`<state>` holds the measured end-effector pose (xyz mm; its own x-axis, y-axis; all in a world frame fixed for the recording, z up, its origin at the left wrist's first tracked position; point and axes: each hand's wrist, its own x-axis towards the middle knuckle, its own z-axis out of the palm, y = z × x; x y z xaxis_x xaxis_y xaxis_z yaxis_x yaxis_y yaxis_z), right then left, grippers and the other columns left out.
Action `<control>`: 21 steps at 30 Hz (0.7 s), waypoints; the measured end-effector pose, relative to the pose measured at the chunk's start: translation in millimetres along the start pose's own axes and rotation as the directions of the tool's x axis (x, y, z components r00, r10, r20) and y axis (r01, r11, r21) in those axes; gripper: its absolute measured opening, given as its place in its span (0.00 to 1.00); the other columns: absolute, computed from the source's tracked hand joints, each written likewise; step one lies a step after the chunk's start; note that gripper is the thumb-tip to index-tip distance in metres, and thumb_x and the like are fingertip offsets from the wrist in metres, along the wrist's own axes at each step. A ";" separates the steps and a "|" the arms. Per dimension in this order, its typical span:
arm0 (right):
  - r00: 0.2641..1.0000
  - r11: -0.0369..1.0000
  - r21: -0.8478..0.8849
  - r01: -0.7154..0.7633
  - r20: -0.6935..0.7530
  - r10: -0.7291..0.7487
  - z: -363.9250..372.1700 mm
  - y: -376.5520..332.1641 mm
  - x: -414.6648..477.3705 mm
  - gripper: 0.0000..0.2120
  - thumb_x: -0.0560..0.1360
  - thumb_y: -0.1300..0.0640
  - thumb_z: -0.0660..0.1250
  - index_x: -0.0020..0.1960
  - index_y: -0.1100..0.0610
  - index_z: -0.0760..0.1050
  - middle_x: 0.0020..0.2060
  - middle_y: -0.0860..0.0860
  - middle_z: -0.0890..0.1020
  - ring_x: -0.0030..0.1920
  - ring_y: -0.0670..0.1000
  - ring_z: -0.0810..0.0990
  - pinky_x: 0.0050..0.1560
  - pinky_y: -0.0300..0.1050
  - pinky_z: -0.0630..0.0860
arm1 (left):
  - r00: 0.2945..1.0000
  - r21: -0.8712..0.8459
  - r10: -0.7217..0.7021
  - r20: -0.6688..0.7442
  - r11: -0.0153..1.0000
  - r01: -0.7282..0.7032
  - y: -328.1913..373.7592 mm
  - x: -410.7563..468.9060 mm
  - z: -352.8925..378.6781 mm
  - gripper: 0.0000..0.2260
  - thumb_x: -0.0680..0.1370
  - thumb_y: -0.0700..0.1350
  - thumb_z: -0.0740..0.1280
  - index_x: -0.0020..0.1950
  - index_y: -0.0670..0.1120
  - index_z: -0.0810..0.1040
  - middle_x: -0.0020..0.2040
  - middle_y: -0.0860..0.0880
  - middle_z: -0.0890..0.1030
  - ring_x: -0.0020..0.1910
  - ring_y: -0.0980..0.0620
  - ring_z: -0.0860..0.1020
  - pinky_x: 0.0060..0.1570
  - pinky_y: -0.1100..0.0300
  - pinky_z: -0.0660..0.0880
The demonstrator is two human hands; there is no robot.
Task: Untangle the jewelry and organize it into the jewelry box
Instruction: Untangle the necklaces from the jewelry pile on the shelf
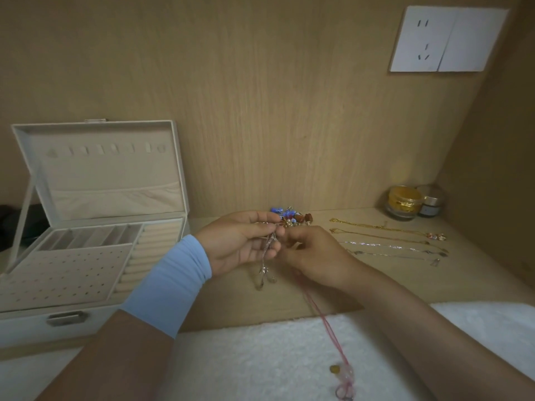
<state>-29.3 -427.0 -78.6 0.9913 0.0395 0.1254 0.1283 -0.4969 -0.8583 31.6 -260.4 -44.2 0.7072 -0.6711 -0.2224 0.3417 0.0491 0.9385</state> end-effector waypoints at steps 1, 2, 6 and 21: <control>1.000 0.999 0.033 -0.007 0.019 0.006 -0.4 -1.0 -0.8 0.08 0.76 0.61 0.70 0.40 0.52 0.81 0.29 0.42 0.77 0.29 0.39 0.70 0.37 0.36 0.68 | 1.000 0.006 -0.002 0.006 1.000 0.001 0.8 -0.6 -0.5 0.08 0.80 0.34 0.62 0.58 0.41 0.75 0.41 0.46 0.82 0.33 0.51 0.80 0.32 0.62 0.79; 0.999 0.998 0.061 -0.015 0.031 0.013 -1.6 -1.0 -0.8 0.08 0.77 0.61 0.70 0.39 0.54 0.81 0.28 0.41 0.76 0.30 0.40 0.70 0.37 0.37 0.68 | 1.000 0.023 0.000 0.009 1.000 0.000 2.0 -1.1 -1.2 0.08 0.80 0.35 0.62 0.58 0.41 0.75 0.41 0.46 0.83 0.33 0.51 0.80 0.32 0.61 0.79; 0.996 0.987 0.148 -0.070 0.064 0.061 -12.3 -4.9 -2.3 0.12 0.79 0.59 0.68 0.38 0.54 0.81 0.32 0.46 0.81 0.33 0.43 0.75 0.39 0.36 0.69 | 0.997 0.289 0.025 -0.076 0.957 -0.002 8.1 -4.4 -8.5 0.07 0.81 0.37 0.64 0.56 0.43 0.79 0.44 0.47 0.84 0.35 0.50 0.82 0.32 0.58 0.80; 0.989 0.970 0.198 -0.140 0.068 0.129 -29.4 -7.7 -4.8 0.09 0.81 0.63 0.64 0.49 0.63 0.83 0.24 0.52 0.74 0.24 0.49 0.71 0.28 0.40 0.72 | 0.962 0.642 0.143 -0.233 0.766 0.042 2.2 1.0 -18.5 0.10 0.79 0.36 0.64 0.54 0.48 0.79 0.42 0.47 0.86 0.39 0.47 0.83 0.41 0.57 0.79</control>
<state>-35.8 -448.8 -57.9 0.9992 0.0333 -0.0206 -0.0090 -0.3164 -0.9486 44.5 -247.3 -47.3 0.8736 -0.4658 -0.1409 -0.1064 -0.4652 0.8788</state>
